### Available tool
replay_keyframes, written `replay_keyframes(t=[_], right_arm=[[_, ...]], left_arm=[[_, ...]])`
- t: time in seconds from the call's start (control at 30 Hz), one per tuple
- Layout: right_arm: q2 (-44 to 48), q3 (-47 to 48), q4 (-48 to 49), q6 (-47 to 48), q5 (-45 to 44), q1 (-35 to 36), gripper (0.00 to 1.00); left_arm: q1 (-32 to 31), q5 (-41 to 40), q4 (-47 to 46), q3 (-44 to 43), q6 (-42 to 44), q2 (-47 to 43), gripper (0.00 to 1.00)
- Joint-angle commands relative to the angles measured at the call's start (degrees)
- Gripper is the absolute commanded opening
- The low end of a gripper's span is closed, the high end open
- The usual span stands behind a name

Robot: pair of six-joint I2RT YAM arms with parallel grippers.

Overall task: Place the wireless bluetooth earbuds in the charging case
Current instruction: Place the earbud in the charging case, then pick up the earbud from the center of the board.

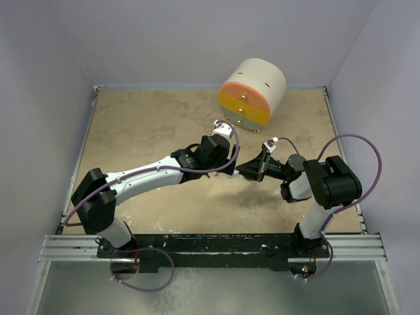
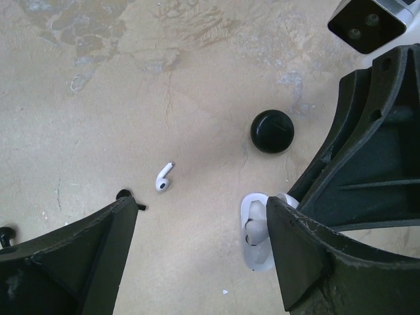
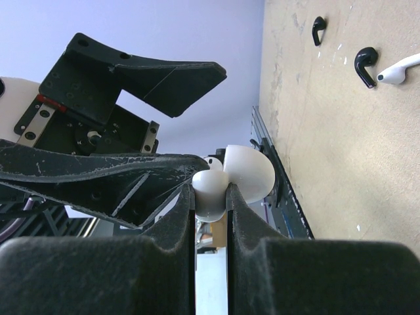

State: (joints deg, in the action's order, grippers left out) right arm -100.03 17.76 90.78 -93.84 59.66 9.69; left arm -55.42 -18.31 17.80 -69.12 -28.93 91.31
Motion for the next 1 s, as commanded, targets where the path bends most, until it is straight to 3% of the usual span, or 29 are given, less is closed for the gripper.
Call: replay_keyframes(t=[0.0, 0.73, 0.97], right_arm=[[0.42, 0.55, 45.89, 0.74, -0.16, -0.29, 0.00], [0.88, 0.73, 45.89, 0.65, 0.00, -0.29, 0.00], [0.43, 0.73, 45.76, 0.83, 0.22, -0.29, 0.00]], left_arm=[[-0.89, -0.24, 0.94, -0.93, 0.93, -2.99, 0.79], [-1.61, -1.67, 2.98, 0.92, 0.43, -6.44, 0.79], [-1.74, -8.23, 1.78, 1.96, -1.37, -10.17, 0.79]])
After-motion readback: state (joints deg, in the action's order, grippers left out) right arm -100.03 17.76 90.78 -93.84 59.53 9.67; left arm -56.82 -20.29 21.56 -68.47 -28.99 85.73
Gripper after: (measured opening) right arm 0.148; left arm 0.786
